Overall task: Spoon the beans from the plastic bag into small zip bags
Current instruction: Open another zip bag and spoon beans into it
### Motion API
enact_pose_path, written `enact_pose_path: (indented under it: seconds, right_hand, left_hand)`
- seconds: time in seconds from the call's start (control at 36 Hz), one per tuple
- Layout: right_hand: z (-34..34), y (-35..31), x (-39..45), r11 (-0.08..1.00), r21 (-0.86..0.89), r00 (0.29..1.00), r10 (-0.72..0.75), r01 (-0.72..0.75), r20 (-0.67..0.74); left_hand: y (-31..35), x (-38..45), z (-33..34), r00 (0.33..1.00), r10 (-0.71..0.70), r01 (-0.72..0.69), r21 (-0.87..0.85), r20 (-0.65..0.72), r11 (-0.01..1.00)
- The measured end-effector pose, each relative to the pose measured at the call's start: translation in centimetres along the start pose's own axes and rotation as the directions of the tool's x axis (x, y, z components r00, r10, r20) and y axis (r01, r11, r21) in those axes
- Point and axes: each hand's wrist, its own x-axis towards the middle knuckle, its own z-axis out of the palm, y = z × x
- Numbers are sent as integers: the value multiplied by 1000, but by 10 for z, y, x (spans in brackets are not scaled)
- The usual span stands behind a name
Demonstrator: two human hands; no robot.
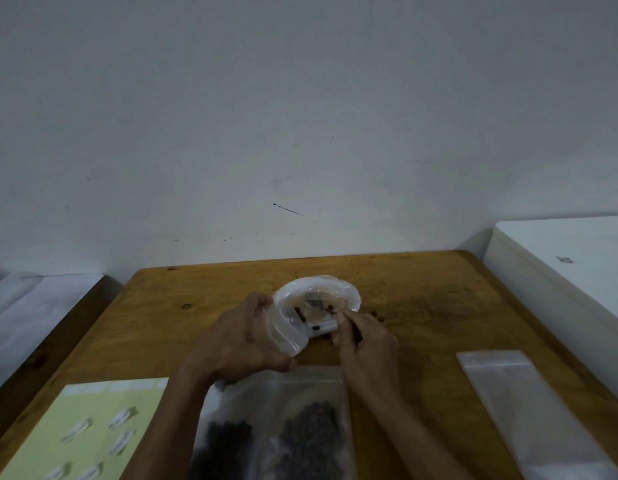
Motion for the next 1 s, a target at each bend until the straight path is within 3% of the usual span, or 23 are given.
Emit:
enact_pose_path:
  seconds: [0.11, 0.19, 0.28, 0.42, 0.78, 1.0]
  right_hand:
    - [4, -5, -3, 935, 178, 951, 308, -308, 26]
    - [8, -12, -3, 737, 392, 823, 558, -551, 107]
    - [5, -19, -1, 605, 506, 750, 647, -615, 139]
    - [-10, -24, 5, 581, 539, 728, 679, -610, 91]
    - [-65, -35, 4, 632, 579, 790, 612, -515, 36]
    - [-77, -70, 2, 699, 582, 884, 461, -415, 77]
  left_hand:
    - [3, 2, 1, 1000, 1, -1, -27, -1, 1000]
    - [4, 3, 2, 1000, 3, -4, -41, -11, 999]
    - [5, 3, 1, 1000, 1, -2, -26, -14, 1000]
    - [2, 0, -1, 999, -7, 6, -29, -35, 1000]
    - [4, -10, -5, 993, 6, -11, -37, -121, 999]
    - [8, -15, -2, 991, 36, -44, -57, -130, 997]
